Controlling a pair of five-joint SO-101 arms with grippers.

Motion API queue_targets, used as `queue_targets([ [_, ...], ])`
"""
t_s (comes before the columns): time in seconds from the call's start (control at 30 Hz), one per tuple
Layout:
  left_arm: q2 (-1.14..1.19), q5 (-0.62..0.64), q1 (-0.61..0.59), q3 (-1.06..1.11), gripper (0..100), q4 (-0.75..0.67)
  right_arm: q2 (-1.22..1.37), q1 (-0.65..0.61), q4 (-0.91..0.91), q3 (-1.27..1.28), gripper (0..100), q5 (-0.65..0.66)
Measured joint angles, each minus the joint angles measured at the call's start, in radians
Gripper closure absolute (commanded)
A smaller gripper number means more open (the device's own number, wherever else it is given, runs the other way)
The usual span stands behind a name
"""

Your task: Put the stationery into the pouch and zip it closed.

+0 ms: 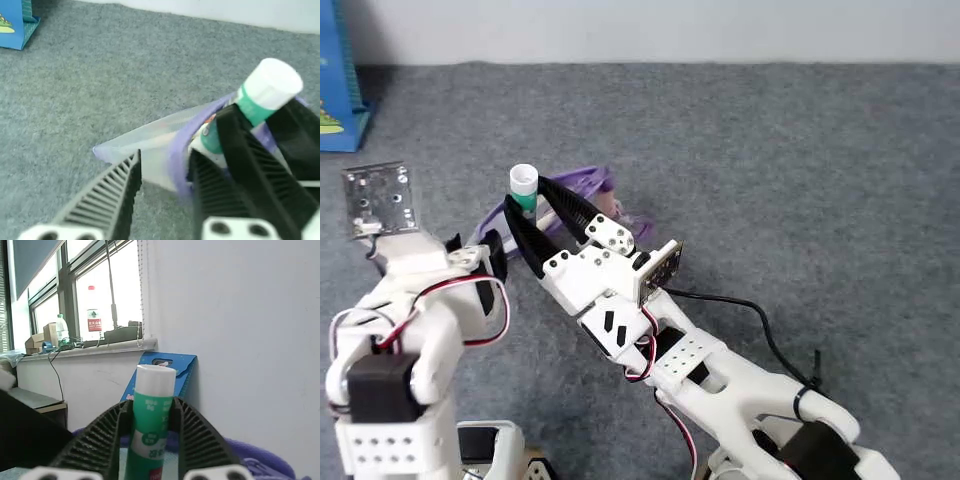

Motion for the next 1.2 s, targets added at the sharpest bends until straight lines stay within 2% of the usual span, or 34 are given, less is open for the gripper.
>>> queue_targets([
  [0.27, 0.005, -0.003, 0.002, 0.021, 99, -0.029, -0.074, -0.006, 0.155, -0.002, 80.6, 0.002],
  [0.7, 0.005, 0.014, -0.008, 0.023, 99, -0.029, -0.462, 0.000, 0.566, 0.017, 81.0, -0.077],
  [0.93, 0.005, 0.014, -0.008, 0.023, 99, -0.029, -0.720, 0.167, 1.002, 0.015, 81.2, -0.193],
  [1.07, 0.005, 0.020, -0.008, 0.023, 99, -0.029, -0.730, 0.233, 1.254, -0.009, 81.2, -0.206],
  [1.2, 0.005, 0.023, -0.008, 0.023, 99, -0.029, -0.669, 0.241, 1.366, -0.011, 81.2, -0.209],
])
